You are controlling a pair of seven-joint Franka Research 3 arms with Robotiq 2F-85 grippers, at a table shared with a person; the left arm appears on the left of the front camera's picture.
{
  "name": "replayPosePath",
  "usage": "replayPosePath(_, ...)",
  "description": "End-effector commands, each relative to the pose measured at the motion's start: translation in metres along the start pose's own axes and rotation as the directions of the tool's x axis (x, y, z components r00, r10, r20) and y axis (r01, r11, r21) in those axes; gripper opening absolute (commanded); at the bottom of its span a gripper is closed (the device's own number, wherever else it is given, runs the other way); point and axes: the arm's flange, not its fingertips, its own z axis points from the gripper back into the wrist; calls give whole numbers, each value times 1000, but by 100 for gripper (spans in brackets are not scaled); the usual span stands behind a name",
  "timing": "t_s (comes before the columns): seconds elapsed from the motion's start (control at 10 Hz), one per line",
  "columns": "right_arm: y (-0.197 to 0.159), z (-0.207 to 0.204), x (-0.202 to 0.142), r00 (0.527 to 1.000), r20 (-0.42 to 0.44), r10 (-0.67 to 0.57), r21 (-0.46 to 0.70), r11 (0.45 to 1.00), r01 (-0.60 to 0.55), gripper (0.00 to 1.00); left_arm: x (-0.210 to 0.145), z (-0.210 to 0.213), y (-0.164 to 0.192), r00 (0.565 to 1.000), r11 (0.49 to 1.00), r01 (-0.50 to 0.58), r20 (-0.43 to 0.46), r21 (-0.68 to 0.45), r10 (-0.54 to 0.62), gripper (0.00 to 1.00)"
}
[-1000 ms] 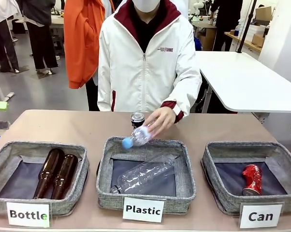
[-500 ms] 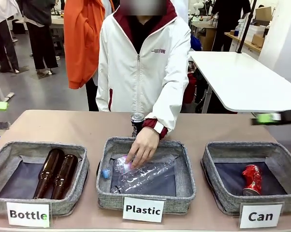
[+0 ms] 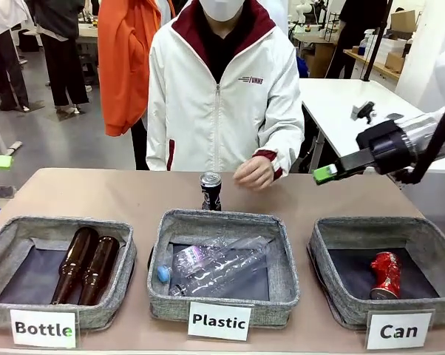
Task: Sort the can waste into the basket.
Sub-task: Pick up the can waste from the table and place it in the right Fabric basket.
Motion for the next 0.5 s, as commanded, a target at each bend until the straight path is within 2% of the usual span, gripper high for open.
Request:
replayPosePath(0.0,27,90,-62,984,174,33,37,998,-40,100,0,3,-2,1000,1000,-7,-8,3,7,100)
replayPosePath(0.2,41,149,-142,922,385,44,-20,999,-39,100,0,3,-2,1000,1000,-7,-8,3,7,100)
replayPosePath(0.3,42,159,-164,890,453,46,-25,999,-39,100,0,3,-2,1000,1000,-7,-8,3,7,100)
replayPosePath(0.4,40,158,-168,887,459,56,-22,998,-51,100,0,3,-2,1000,1000,-7,-8,3,7,100)
